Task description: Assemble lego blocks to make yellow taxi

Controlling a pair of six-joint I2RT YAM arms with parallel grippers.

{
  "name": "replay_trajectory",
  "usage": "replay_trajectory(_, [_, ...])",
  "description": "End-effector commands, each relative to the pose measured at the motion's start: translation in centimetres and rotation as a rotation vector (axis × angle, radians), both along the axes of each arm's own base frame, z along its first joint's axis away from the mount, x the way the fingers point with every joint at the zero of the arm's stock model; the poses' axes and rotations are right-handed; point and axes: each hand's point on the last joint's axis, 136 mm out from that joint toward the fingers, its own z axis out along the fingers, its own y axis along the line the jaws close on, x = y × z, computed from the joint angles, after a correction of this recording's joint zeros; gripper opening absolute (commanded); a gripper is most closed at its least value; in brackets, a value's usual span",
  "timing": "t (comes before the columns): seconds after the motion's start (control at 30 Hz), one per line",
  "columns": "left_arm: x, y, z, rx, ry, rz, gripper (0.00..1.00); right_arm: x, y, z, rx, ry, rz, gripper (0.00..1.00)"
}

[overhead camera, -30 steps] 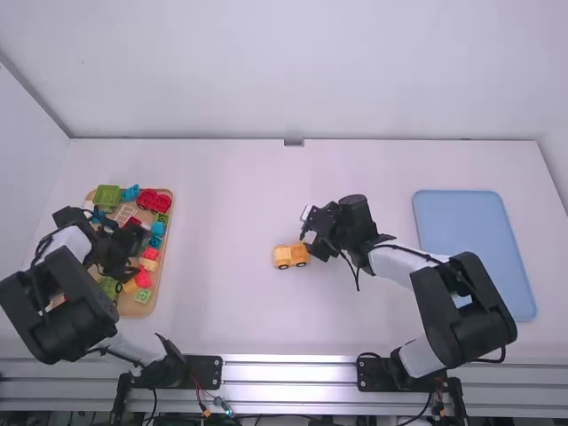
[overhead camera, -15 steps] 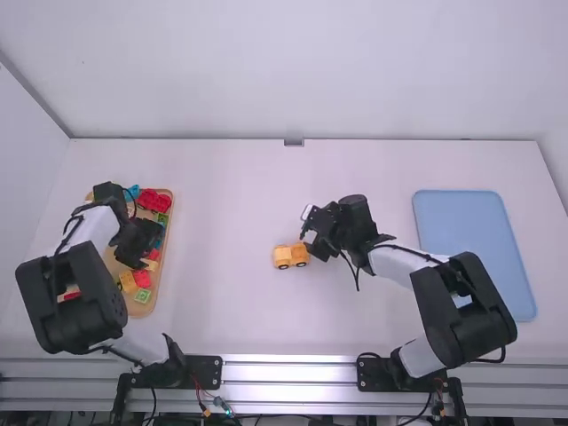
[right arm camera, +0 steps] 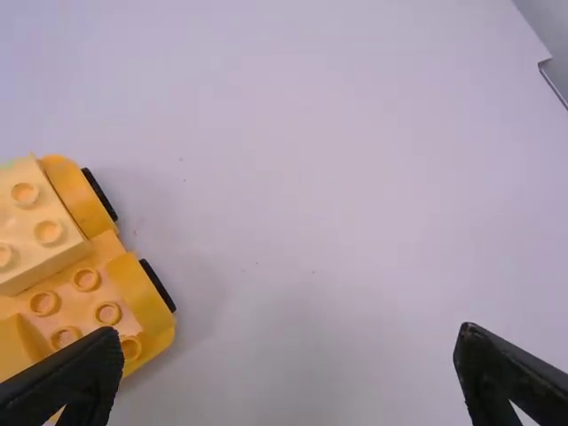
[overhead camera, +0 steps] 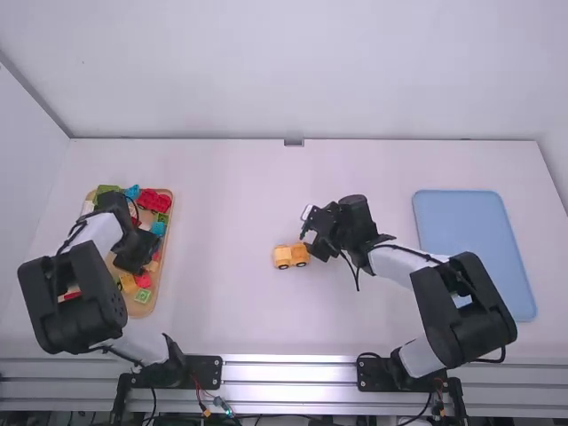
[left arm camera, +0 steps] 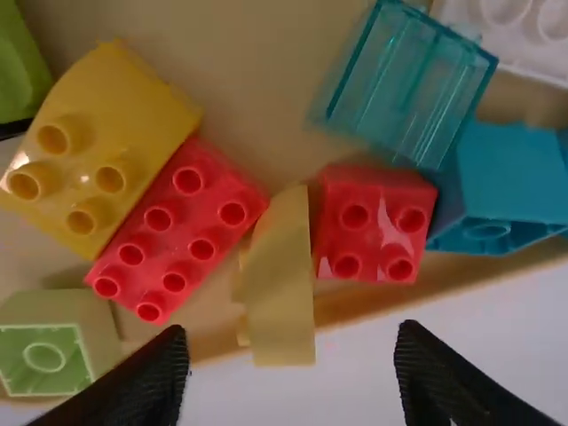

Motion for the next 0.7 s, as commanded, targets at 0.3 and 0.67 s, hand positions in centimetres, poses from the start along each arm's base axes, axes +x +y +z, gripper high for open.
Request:
replay_trajectory(0.3, [-1.6, -0.1, -1.6, 0.009, 0.038, 0.018, 0.49, 0.0, 0.0, 0.6, 0.011, -0.009, -0.005, 0.98])
replay_trajectory(0.67, [-1.4, -0.2, -2.7, 0.018, 0.005, 0.017, 0.43, 0.0, -0.1, 0.6, 0.010, -0.009, -0.005, 0.98])
